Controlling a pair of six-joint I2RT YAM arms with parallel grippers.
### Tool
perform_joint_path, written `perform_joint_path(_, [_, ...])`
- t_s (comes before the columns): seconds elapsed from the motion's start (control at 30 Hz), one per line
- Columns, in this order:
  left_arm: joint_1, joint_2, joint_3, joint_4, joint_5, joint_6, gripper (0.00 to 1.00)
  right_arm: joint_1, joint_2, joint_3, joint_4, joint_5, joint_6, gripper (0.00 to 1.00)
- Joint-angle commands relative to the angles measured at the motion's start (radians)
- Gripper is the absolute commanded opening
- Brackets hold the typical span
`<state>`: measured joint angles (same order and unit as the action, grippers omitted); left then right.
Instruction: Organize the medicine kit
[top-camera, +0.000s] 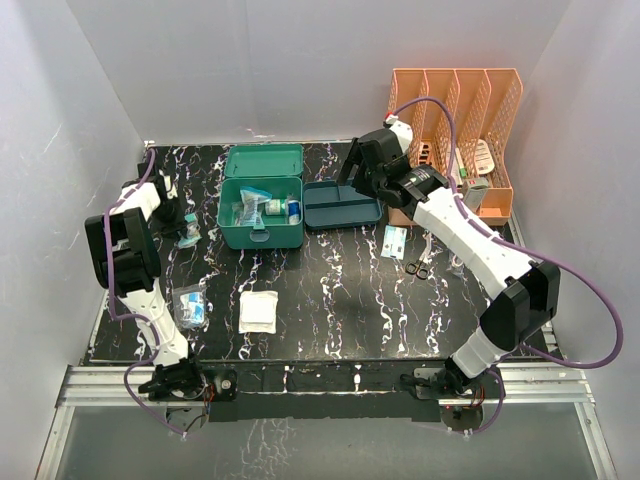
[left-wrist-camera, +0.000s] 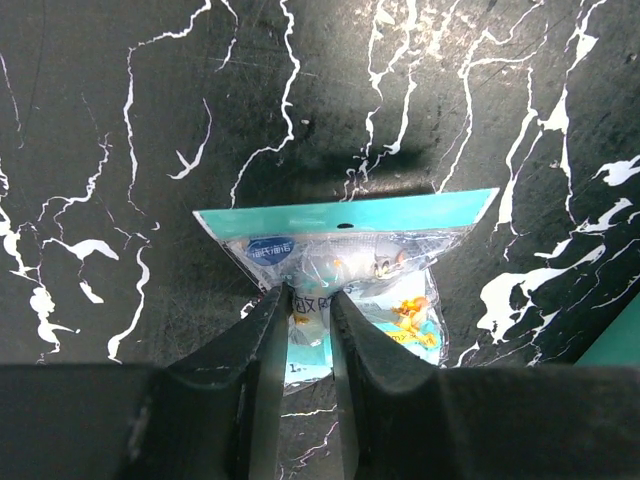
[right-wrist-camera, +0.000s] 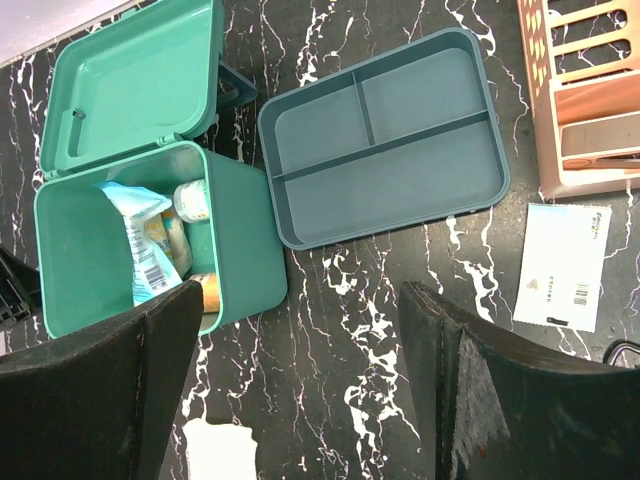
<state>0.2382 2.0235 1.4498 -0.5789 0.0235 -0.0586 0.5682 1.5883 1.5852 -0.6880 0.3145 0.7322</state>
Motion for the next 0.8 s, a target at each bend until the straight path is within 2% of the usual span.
perform_joint_path(0.0, [-0.003, 0.064, -0.068, -0.102, -0.046, 0.017, 0.19, -0.011, -0.062, -0.007, 0.047, 0.005, 0.009, 0.77])
perform_joint_path(0.13, [-0.004, 0.057, -0.045, -0.109, -0.043, 0.019, 0.0, -0.019, -0.072, -0.026, 0.056, -0.003, 0.015, 0.77])
perform_joint_path(0.3, [-0.004, 0.046, 0.057, -0.159, -0.002, 0.047, 0.0, -0.024, -0.075, -0.04, 0.068, -0.015, 0.018, 0.77])
perform_joint_path(0.4, [-0.004, 0.043, 0.175, -0.209, 0.028, 0.077, 0.0, -0.025, -0.079, -0.049, 0.077, -0.02, 0.017, 0.77])
perform_joint_path(0.57, [-0.04, 0.069, 0.487, -0.347, 0.087, 0.116, 0.0, -0.029, -0.081, -0.065, 0.095, -0.02, 0.018, 0.77])
perform_joint_path(0.77, [-0.184, 0.124, 0.829, -0.477, 0.11, 0.138, 0.0, -0.033, -0.067, -0.054, 0.102, -0.027, 0.014, 0.78])
